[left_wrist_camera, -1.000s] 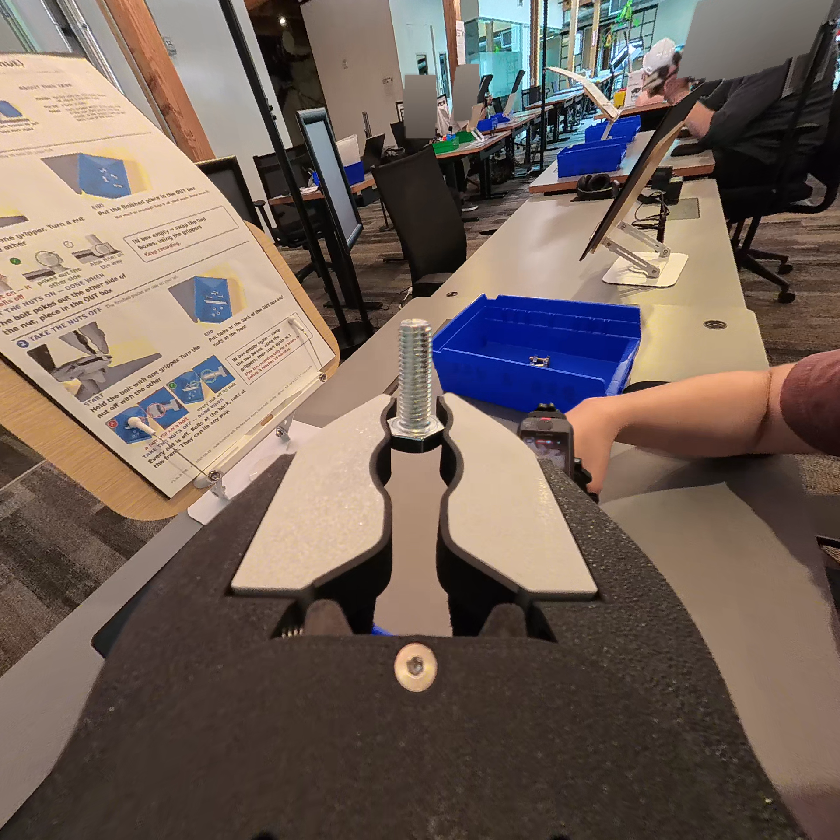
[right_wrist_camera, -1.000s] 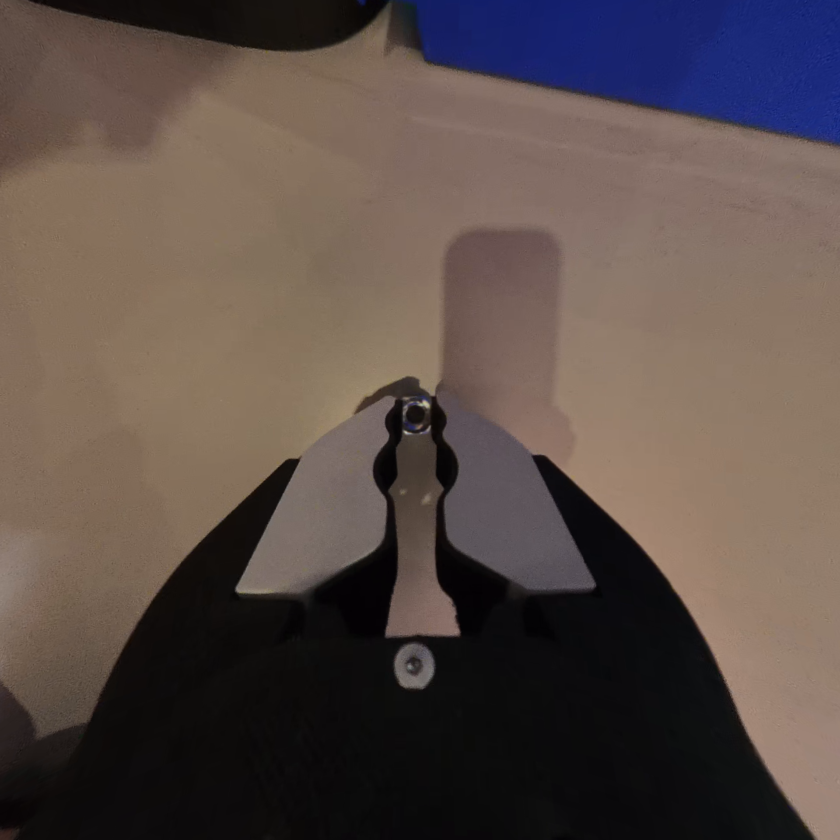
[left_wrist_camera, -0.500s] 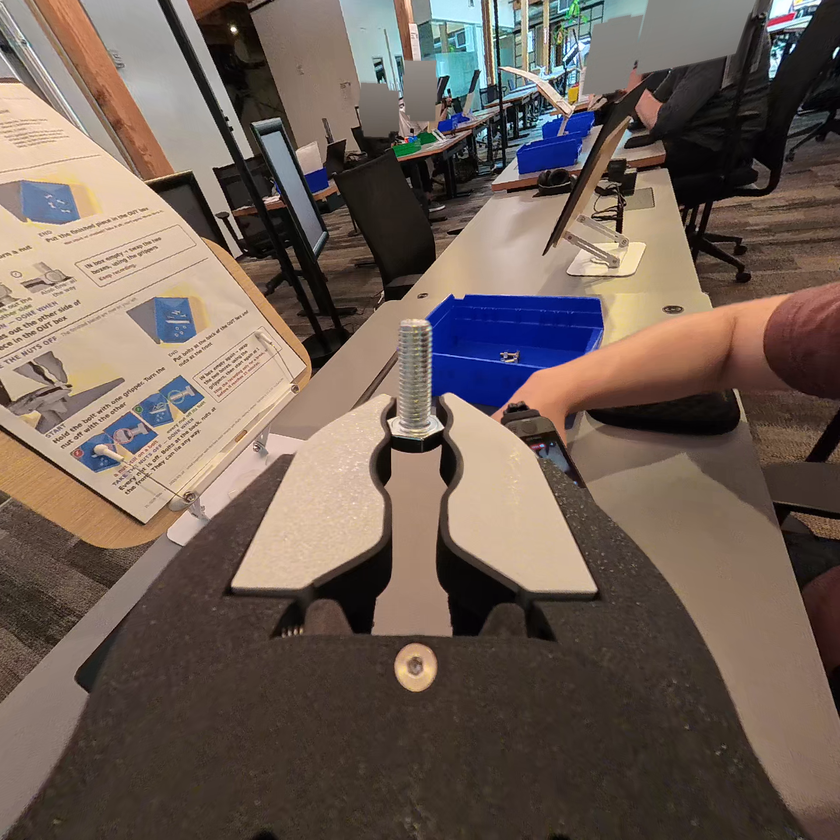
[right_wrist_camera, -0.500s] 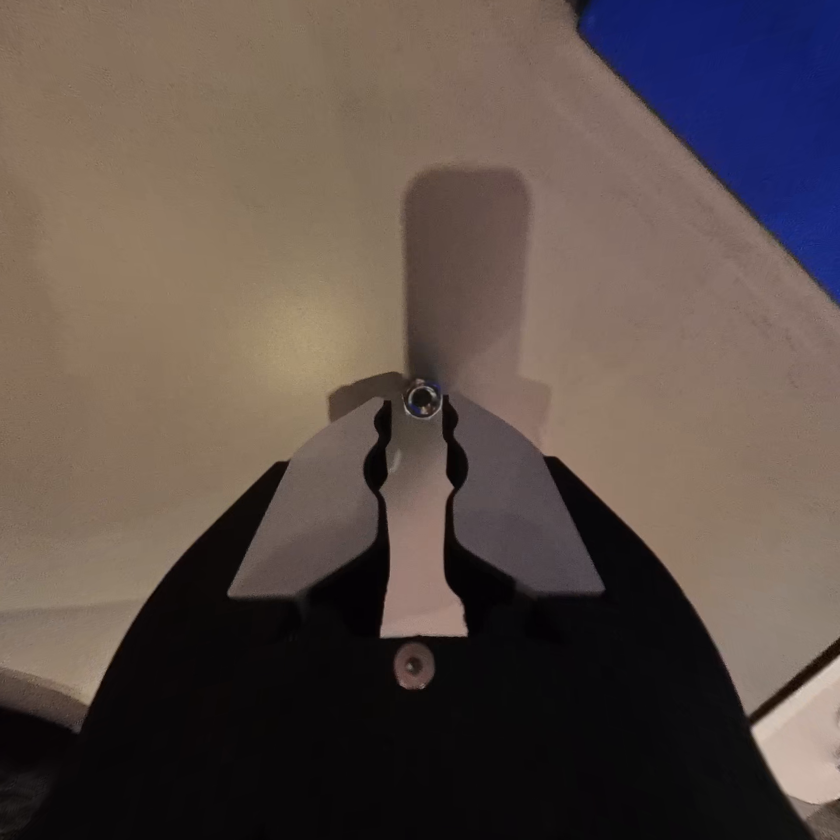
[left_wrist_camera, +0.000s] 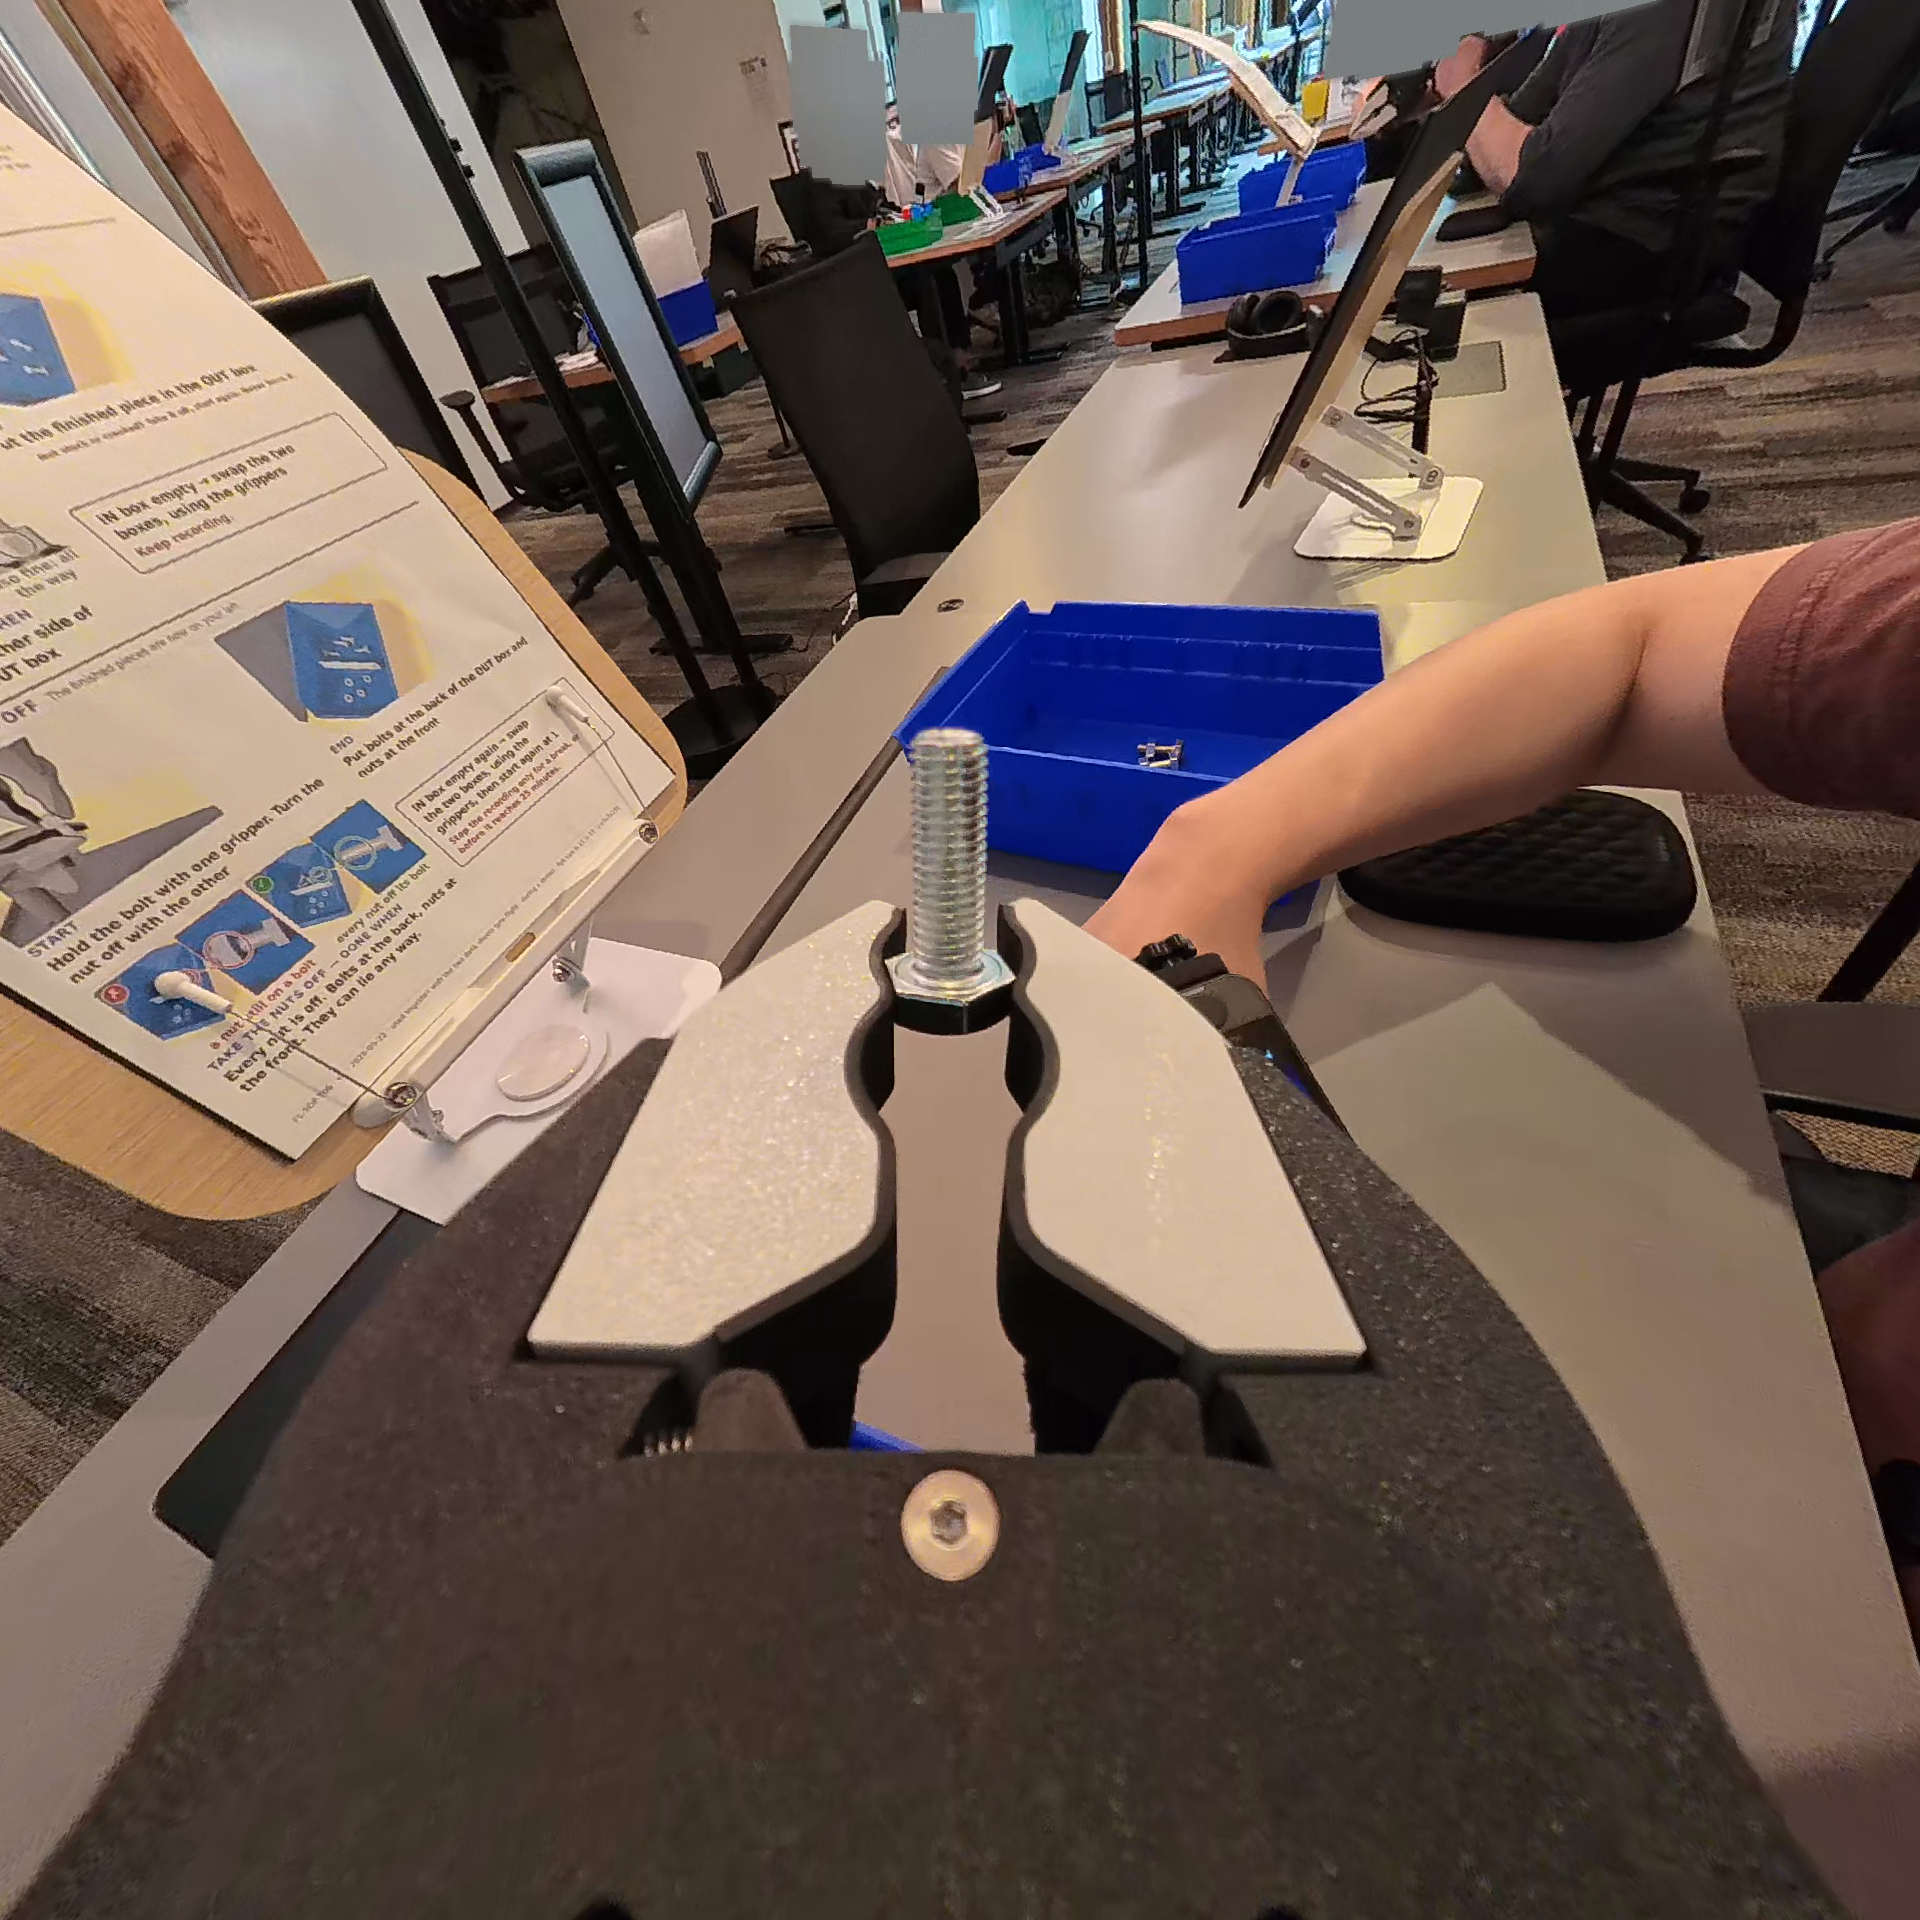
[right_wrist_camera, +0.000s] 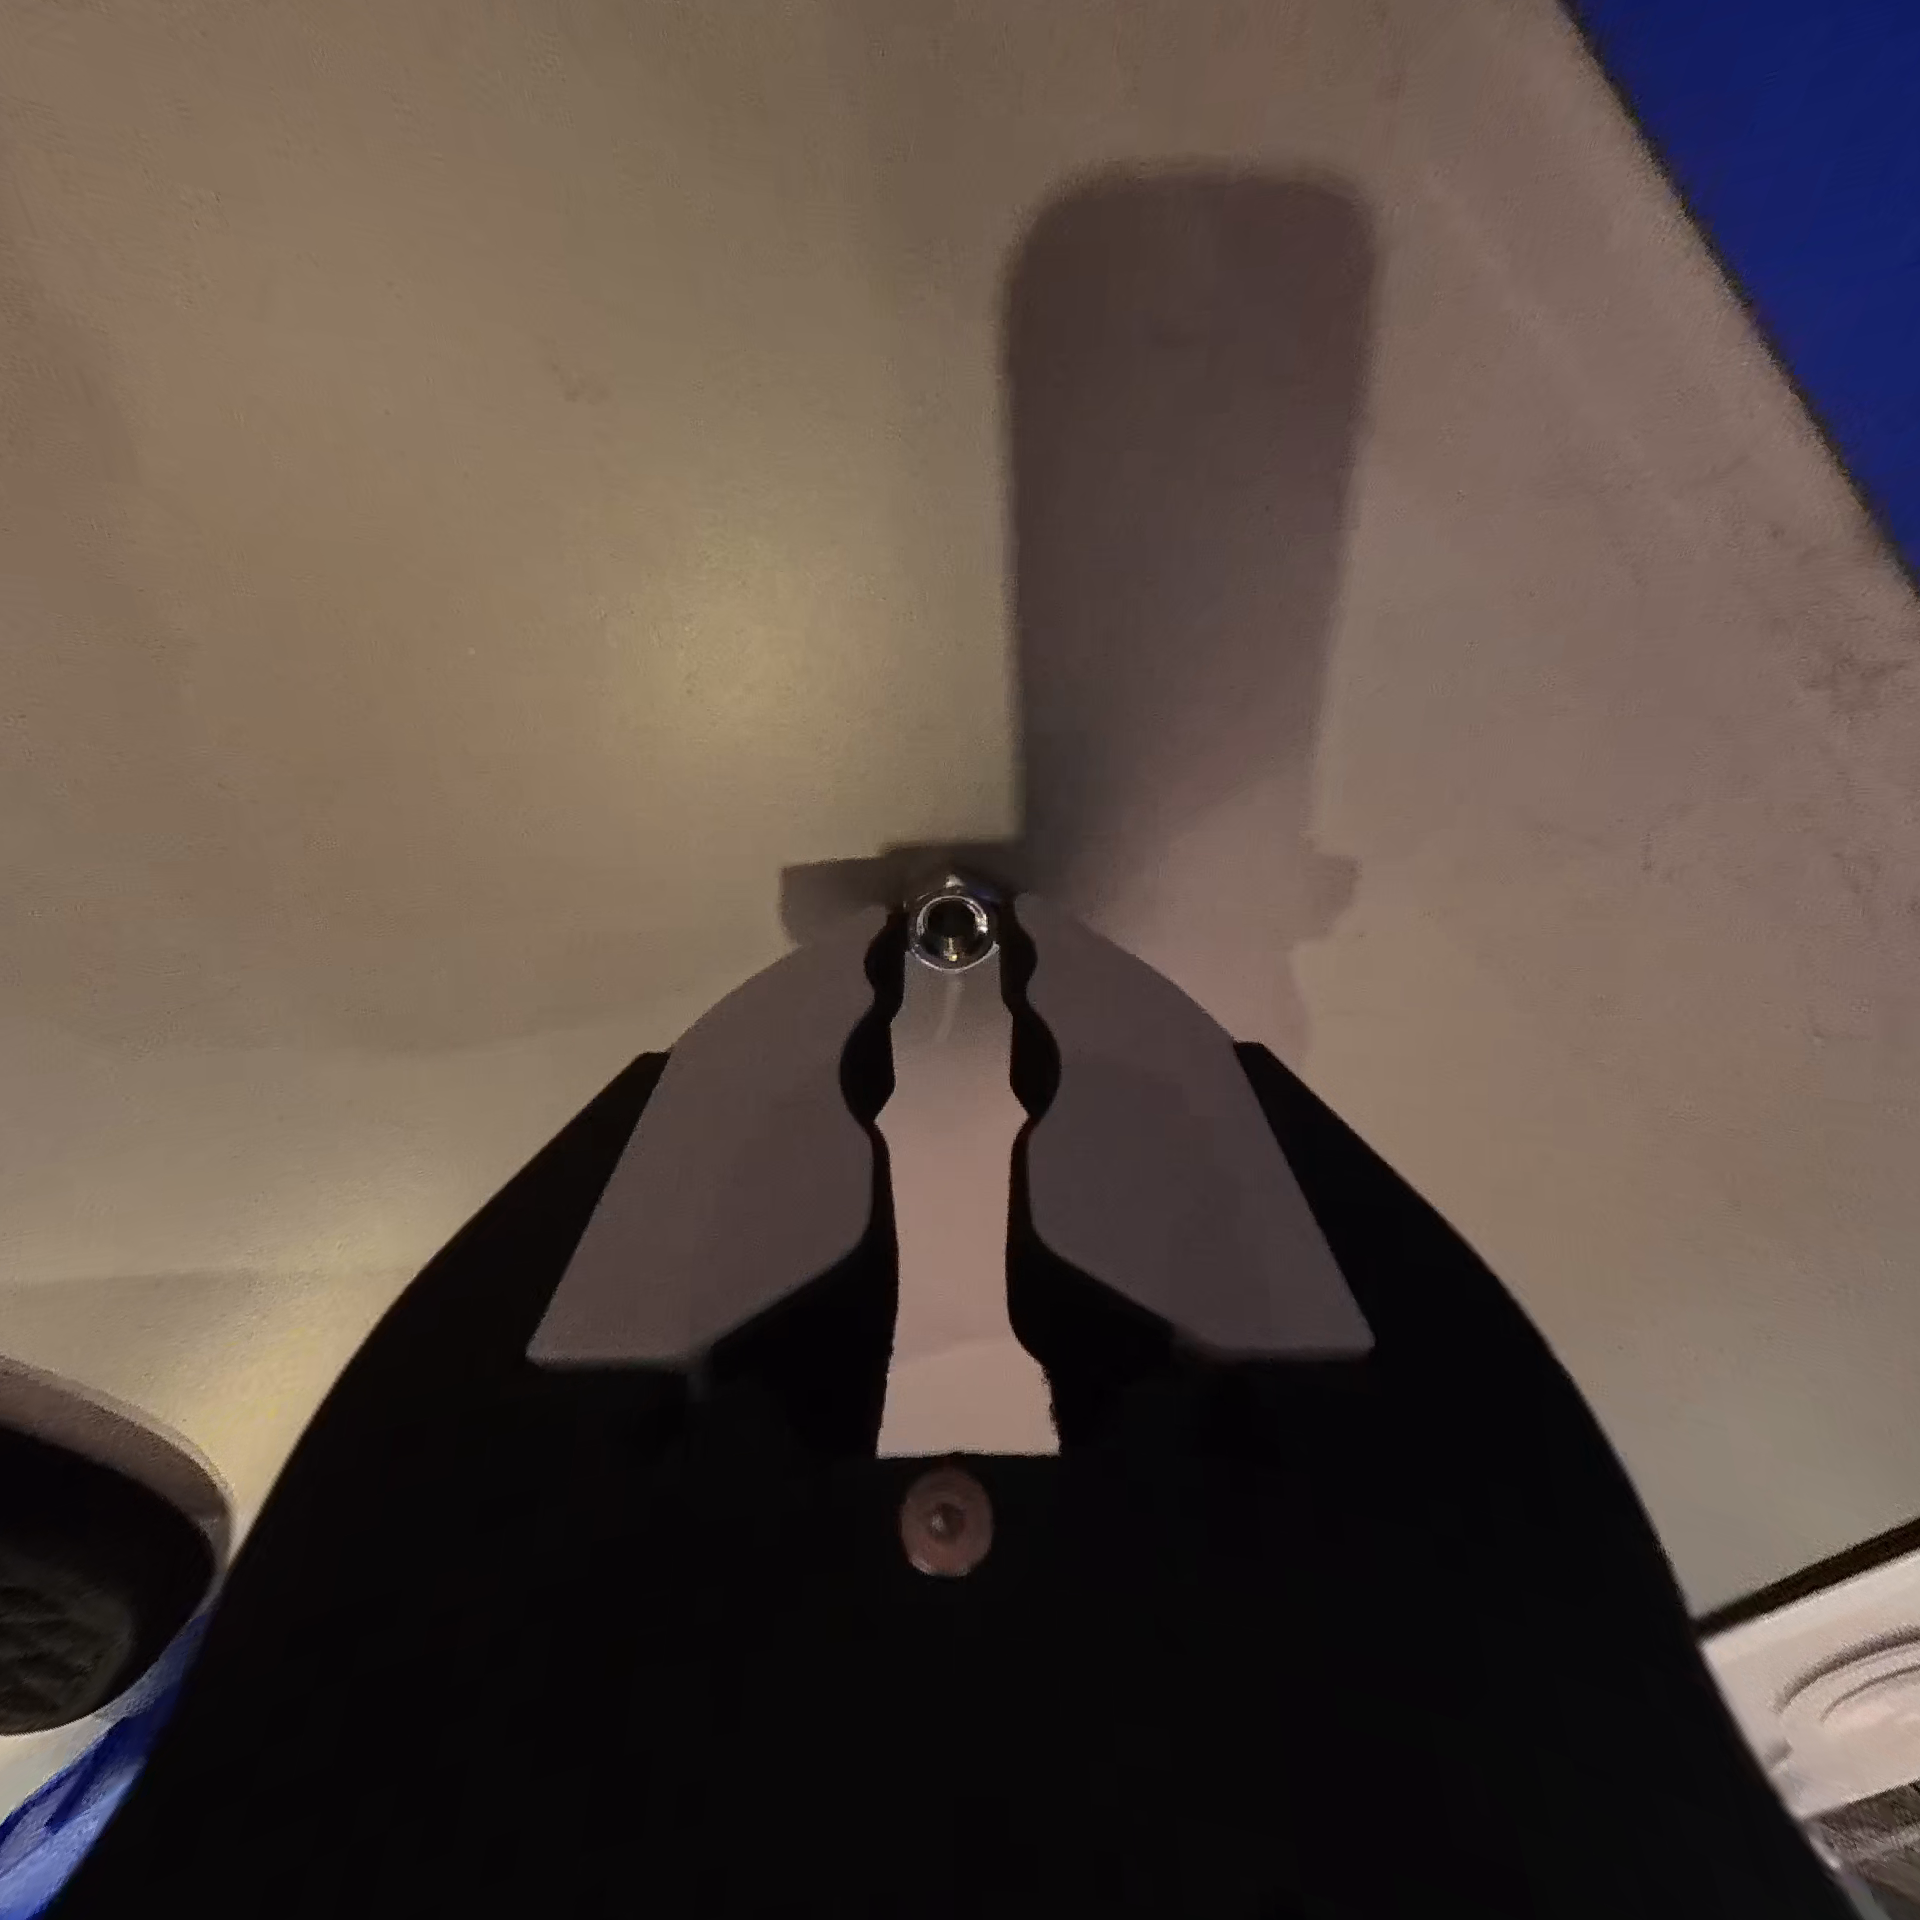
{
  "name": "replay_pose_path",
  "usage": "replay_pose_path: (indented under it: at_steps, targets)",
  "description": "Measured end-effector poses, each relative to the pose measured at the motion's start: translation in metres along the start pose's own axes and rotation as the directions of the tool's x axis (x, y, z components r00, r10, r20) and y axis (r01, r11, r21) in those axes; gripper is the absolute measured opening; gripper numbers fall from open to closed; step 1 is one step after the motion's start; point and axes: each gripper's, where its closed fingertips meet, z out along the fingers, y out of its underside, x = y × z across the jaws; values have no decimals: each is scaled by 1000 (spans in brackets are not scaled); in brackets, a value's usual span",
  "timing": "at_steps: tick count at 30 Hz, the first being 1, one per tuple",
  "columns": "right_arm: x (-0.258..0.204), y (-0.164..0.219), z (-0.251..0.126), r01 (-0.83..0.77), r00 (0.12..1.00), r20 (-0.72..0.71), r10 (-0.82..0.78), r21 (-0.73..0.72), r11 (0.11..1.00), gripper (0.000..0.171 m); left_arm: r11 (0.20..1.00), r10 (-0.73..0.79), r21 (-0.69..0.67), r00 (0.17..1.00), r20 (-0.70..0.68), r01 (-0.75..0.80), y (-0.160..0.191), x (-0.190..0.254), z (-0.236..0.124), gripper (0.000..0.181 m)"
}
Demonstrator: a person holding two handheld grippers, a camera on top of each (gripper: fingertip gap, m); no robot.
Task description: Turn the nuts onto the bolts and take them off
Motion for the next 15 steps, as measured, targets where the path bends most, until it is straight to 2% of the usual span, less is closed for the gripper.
replay_pose_path:
  at_steps: [3,5,7,11,13,15]
  targets:
    - [-5,-2,-6,-40,999,4,40,24,999,19,1000,3,-8,1000,-7,-3,2,0,3,16]
    - [-11,-4,-29,-84,996,-27,87,96,992,19,1000,10,-11,1000,-16,-10,4,-1,7,16]
    - [-15,-6,-78,-127,985,-85,148,218,968,18,1000,10,-7,999,-46,-10,7,1,15,16]
    - [-14,1,-217,-120,923,-278,265,447,886,18,999,-38,14,990,-139,40,10,8,43,16]
    - [-13,2,-274,-82,898,-348,269,469,879,18,998,-53,32,978,-201,61,10,18,62,16]
    - [-15,-5,-313,-37,899,-368,237,476,879,18,997,-47,52,957,-287,65,8,36,78,16]
